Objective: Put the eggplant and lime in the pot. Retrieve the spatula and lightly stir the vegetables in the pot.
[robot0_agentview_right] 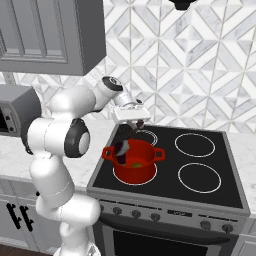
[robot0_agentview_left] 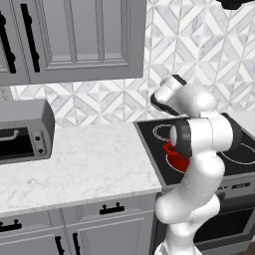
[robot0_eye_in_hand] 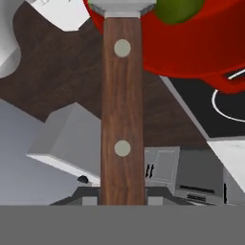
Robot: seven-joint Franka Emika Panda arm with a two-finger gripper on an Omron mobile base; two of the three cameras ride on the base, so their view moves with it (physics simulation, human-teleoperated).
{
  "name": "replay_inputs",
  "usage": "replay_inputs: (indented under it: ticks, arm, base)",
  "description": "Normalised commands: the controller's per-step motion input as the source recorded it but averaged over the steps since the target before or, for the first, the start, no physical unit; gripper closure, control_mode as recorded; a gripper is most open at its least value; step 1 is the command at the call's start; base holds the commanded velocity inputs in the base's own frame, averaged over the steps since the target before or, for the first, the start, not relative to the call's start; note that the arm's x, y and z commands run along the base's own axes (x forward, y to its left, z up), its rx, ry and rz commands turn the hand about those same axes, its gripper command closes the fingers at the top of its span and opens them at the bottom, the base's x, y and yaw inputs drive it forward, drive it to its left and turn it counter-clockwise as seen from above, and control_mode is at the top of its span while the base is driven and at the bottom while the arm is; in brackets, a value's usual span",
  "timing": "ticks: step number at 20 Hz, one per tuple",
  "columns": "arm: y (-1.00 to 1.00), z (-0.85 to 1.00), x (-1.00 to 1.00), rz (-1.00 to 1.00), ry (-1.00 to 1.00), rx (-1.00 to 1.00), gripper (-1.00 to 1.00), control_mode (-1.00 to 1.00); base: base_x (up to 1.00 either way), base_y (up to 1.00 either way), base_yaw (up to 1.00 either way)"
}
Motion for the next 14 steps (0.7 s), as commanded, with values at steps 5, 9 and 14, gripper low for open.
replay_inputs:
  ticks: [5,9,14]
  arm:
    - [0.0,-0.15,0.52,-0.06,0.08,0.0,1.0,-1.0]
    - [0.0,-0.18,0.41,-0.07,0.06,0.0,1.0,-1.0]
    - [-0.48,-0.14,0.03,-0.05,0.0,0.0,1.0,-1.0]
  base:
    - [0.0,0.0,0.0]
    - [0.0,0.0,0.0]
    - [0.0,0.0,0.0]
